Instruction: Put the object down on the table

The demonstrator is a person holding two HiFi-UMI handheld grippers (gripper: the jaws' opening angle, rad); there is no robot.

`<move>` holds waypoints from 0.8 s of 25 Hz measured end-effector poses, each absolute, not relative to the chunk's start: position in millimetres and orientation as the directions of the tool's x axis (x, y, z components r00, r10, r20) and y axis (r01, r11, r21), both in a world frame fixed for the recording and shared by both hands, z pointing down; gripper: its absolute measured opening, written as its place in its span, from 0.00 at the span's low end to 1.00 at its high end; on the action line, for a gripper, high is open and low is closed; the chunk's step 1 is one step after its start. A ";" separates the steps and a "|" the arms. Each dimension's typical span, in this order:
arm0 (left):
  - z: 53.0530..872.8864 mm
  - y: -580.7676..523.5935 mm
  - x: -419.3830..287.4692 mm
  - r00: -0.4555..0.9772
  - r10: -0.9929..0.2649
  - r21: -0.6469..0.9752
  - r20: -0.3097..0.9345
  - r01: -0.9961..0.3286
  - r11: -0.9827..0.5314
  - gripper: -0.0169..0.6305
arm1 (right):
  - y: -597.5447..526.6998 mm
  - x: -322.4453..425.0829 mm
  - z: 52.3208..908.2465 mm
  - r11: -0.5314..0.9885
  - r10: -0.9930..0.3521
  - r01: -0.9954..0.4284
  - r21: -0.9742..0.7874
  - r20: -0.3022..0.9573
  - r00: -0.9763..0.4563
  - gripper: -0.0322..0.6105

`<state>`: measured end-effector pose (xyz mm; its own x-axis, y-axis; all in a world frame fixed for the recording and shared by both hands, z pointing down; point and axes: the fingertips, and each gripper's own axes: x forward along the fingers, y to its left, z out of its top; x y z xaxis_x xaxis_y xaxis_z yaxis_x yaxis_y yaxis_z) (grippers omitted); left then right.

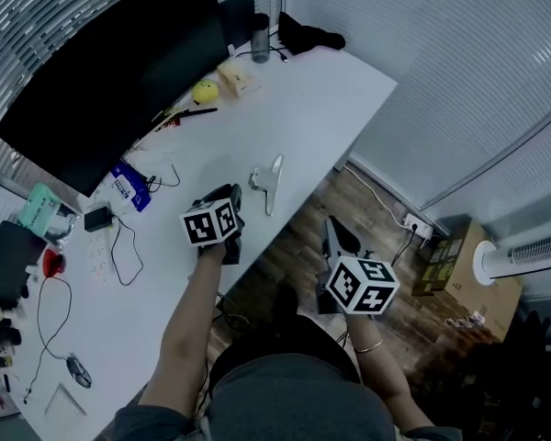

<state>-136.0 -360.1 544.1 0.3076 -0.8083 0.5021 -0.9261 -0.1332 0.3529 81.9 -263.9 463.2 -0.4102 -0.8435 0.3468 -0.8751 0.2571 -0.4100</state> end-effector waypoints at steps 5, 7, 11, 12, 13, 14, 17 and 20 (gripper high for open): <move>533.0 -341.4 -141.1 0.302 -0.820 0.311 0.485 -0.937 -0.162 0.13 | -260.1 75.9 462.5 0.269 -0.839 -0.873 -0.406 0.347 -0.420 0.05; 527.7 -335.3 -142.9 0.298 -0.828 0.295 0.476 -0.940 -0.169 0.12 | -259.1 74.2 462.1 0.273 -0.838 -0.873 -0.405 0.347 -0.422 0.05; 515.9 -325.1 -144.2 0.293 -0.839 0.261 0.458 -0.947 -0.188 0.10 | -257.4 69.7 461.7 0.284 -0.834 -0.870 -0.404 0.344 -0.432 0.05; 512.6 -322.5 -143.9 0.294 -0.841 0.252 0.454 -0.948 -0.195 0.09 | -256.7 68.5 461.7 0.286 -0.833 -0.869 -0.404 0.344 -0.434 0.05; 509.2 -319.6 -143.5 0.294 -0.844 0.245 0.448 -0.949 -0.200 0.09 | -255.8 67.1 461.7 0.289 -0.832 -0.868 -0.403 0.344 -0.436 0.05; 505.8 -316.7 -143.1 0.295 -0.848 0.241 0.441 -0.949 -0.204 0.09 | -254.9 65.7 461.7 0.291 -0.831 -0.868 -0.402 0.344 -0.438 0.05; 495.8 -308.3 -142.2 0.299 -0.859 0.242 0.415 -0.947 -0.212 0.08 | -252.8 62.2 462.5 0.296 -0.828 -0.868 -0.399 0.346 -0.442 0.05; 488.8 -300.2 -141.0 0.304 -0.864 0.239 0.401 -0.945 -0.221 0.07 | -251.0 61.0 462.4 0.299 -0.828 -0.868 -0.397 0.345 -0.442 0.05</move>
<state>-141.0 -300.2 488.8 0.3036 -0.8645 0.4007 -0.9454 -0.2211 0.2393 61.0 -251.0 462.4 -0.4425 -0.8279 0.3445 -0.8680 0.2989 -0.3965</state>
